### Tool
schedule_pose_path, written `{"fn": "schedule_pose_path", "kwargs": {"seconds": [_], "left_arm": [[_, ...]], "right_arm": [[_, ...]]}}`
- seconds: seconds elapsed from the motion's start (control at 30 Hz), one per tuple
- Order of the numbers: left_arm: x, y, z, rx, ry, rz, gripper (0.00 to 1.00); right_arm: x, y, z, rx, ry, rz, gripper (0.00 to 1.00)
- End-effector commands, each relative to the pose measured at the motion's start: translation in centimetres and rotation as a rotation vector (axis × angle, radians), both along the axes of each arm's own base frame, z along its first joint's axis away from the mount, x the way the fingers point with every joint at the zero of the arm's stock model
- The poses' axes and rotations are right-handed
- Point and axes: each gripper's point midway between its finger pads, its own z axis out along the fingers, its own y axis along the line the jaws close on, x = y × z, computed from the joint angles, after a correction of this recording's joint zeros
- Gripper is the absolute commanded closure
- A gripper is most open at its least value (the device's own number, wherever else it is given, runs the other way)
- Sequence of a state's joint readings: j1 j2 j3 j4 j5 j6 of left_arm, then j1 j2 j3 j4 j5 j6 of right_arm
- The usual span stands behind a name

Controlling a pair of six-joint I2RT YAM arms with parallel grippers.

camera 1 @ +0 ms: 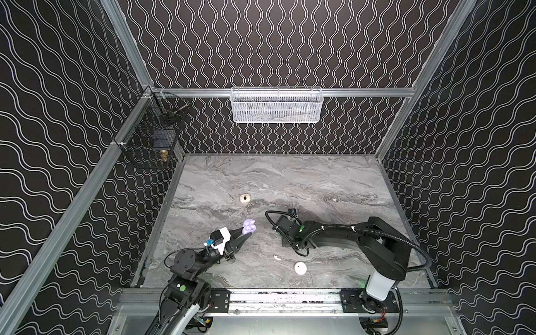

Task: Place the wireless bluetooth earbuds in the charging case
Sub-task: 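Lower the right gripper and close it on a lavender earbud, then lift the lavender earbud and carry it toward the case in the left gripper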

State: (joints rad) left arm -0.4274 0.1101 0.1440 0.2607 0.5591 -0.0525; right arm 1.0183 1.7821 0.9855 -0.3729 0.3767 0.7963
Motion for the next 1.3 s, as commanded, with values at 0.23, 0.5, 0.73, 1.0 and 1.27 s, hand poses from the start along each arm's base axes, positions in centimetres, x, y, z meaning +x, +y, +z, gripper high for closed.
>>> {"fn": "schedule_pose_path", "kwargs": {"seconds": [0.23,0.5,0.73,1.0,1.27], "left_arm": [[-0.1,0.1,0.6,-0.003,-0.024,0.005,1.00],[-0.2,0.1,0.8,-0.005,-0.030,0.003,1.00],[-0.1,0.1,0.7,-0.003,-0.027,0.007,1.00],[-0.1,0.1,0.7,-0.004,-0.027,0.007,1.00],[-0.3,0.3,0.9,-0.010,-0.043,0.013,1.00]], "right_arm": [[-1.7,-0.4,-1.2,-0.042,0.072,0.012,0.69],[-1.3,0.3,-0.7,-0.033,0.057,0.009,0.77],[-1.3,0.1,-0.4,-0.035,0.048,0.003,0.83],[-1.0,0.0,2.3,0.003,-0.016,-0.010,0.85],[-0.3,0.5,12.4,0.158,-0.240,-0.015,0.87]]}}
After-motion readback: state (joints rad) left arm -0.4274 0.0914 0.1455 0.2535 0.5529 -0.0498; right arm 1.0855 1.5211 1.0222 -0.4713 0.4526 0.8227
